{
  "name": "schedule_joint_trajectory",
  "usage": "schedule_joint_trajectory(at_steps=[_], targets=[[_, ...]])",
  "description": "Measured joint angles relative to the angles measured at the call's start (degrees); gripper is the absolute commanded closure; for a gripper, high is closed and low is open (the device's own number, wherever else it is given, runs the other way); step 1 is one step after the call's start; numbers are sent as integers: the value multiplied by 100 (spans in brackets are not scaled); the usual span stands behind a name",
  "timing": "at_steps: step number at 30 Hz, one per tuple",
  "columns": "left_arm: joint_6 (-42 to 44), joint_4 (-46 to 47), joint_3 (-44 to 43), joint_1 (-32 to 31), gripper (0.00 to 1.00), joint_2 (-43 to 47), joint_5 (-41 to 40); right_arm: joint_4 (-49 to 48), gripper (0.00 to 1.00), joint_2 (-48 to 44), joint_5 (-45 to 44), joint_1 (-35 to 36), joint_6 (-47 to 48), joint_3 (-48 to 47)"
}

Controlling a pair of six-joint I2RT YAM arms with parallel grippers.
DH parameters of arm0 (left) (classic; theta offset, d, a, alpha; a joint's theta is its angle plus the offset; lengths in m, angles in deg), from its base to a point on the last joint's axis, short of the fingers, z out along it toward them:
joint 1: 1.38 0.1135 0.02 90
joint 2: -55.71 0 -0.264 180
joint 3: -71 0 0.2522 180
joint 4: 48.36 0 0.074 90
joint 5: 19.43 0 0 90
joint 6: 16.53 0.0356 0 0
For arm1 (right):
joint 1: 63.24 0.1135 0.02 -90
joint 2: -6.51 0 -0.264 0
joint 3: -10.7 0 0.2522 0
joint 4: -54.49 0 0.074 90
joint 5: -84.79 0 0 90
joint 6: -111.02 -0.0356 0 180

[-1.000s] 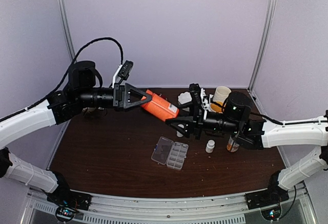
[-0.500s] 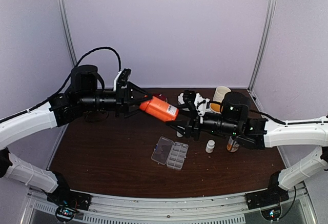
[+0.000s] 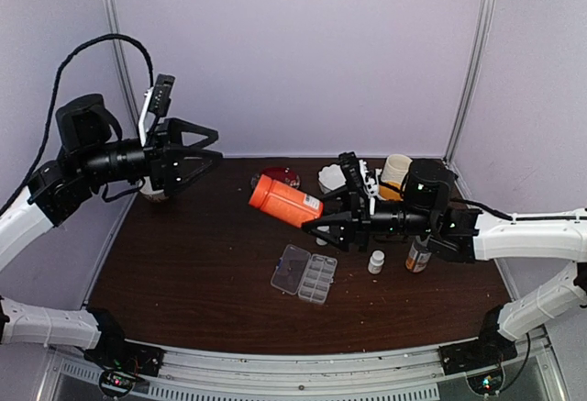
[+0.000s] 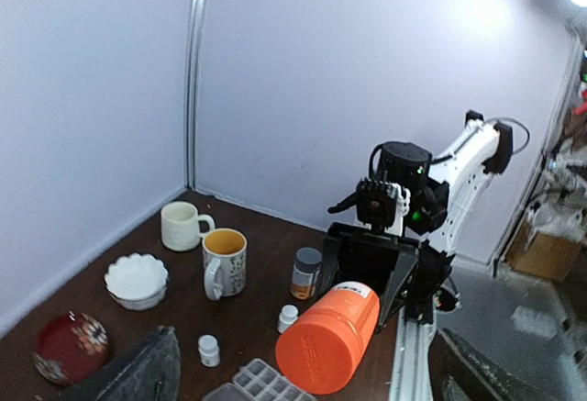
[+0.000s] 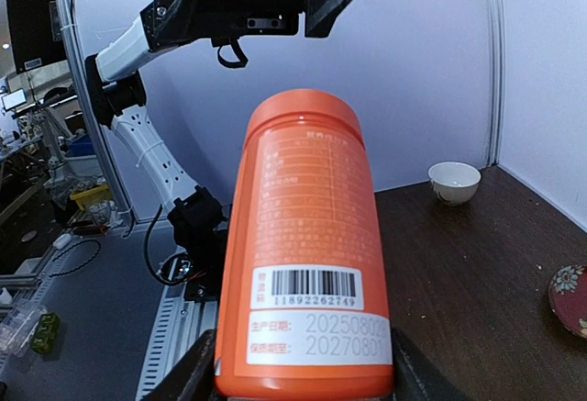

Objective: Sort the pills into containers
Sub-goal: Unscrew the lid of the pill bottle from the pill bottle.

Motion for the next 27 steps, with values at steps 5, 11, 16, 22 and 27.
schedule_joint_trajectory(at_steps=[5,11,16,22,27], targets=[[2594,-299,55,-2,2,321,544,192,82,-175,374,-35,-291,2],[5560,-892,575,-166,2,304,852,350,85,-258,579,-35,-455,2],[6826,-1117,695,-468,3,48,717,483,85,-181,719,-35,-551,-61],[7322,-1119,669,-662,4,-321,505,494,85,111,894,-35,-658,-251],[7396,-1078,669,-669,7,-422,420,494,85,271,1012,-35,-710,-319]])
